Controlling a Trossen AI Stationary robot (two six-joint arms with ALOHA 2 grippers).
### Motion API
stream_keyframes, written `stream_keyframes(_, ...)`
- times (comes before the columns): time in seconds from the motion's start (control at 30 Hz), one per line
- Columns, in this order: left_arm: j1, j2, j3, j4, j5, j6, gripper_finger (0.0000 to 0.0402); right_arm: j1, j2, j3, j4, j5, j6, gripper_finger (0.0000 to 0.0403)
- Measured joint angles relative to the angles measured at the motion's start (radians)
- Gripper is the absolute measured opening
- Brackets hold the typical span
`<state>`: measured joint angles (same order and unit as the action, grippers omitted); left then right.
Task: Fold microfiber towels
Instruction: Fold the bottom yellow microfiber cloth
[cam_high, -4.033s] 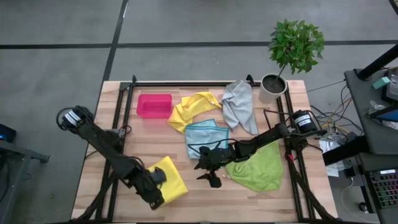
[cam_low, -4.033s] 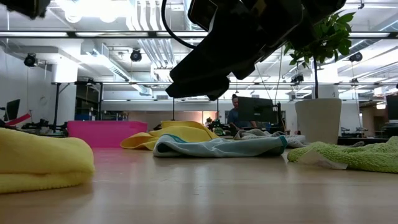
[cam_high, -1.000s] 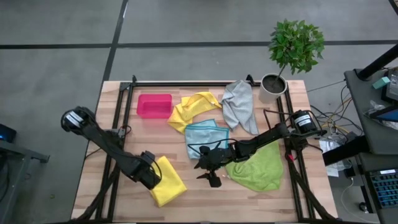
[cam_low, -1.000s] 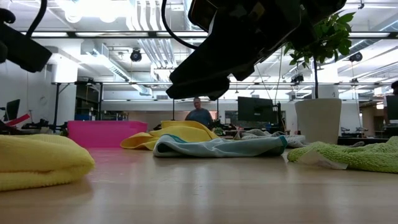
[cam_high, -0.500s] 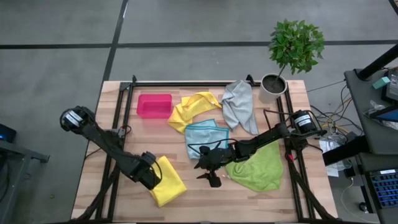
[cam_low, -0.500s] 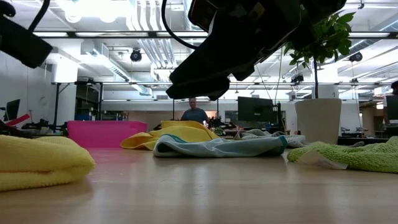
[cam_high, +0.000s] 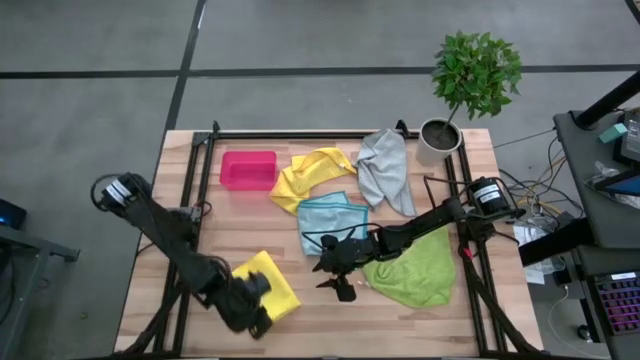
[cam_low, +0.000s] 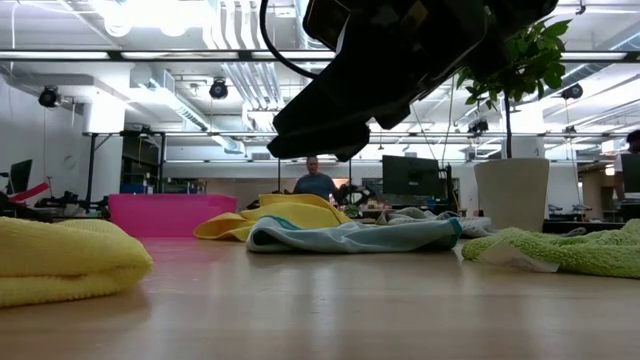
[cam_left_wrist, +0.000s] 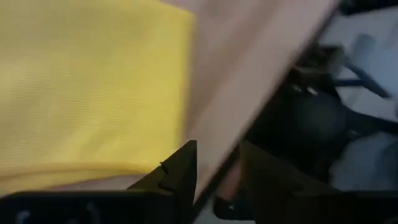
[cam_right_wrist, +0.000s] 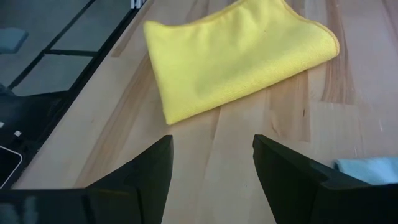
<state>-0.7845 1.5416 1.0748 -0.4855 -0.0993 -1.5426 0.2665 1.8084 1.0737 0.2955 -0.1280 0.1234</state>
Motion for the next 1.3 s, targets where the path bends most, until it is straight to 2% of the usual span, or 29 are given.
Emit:
stream_keyframes(0.1,-0.044,0.077,0.0,0.077,-0.001,-0.003,0.0094,0.002,0.0,0.0,0.0,0.0,0.0,0.021)
stream_keyframes(0.27,-0.055,0.18,0.015,0.07,0.094,-0.043,0.0088,0.002,0.0,0.0,0.001,0.0,0.009,0.021)
stream_keyframes(0.47,-0.048,0.185,0.07,0.067,0.126,0.017,0.0088,0.002,0.0,0.0,0.002,0.0,0.011,0.021)
stream_keyframes(0.67,-0.049,0.158,0.121,-0.213,0.024,0.031,0.0088,0.002,0.0,0.0,0.011,0.0,0.015,0.021)
stream_keyframes(0.83,-0.049,0.194,0.08,-0.161,0.011,0.044,0.0088,0.002,0.0,0.0,0.018,0.0,0.015,0.021)
stream_keyframes(1.03,-0.052,0.264,0.083,-0.087,0.091,0.065,0.0088,0.002,0.0,0.0,0.021,0.0,0.017,0.021)
stream_keyframes(1.3,-0.053,0.296,0.084,-0.092,0.094,0.095,0.0088,0.011,0.004,0.0,0.053,0.0,0.017,0.021)
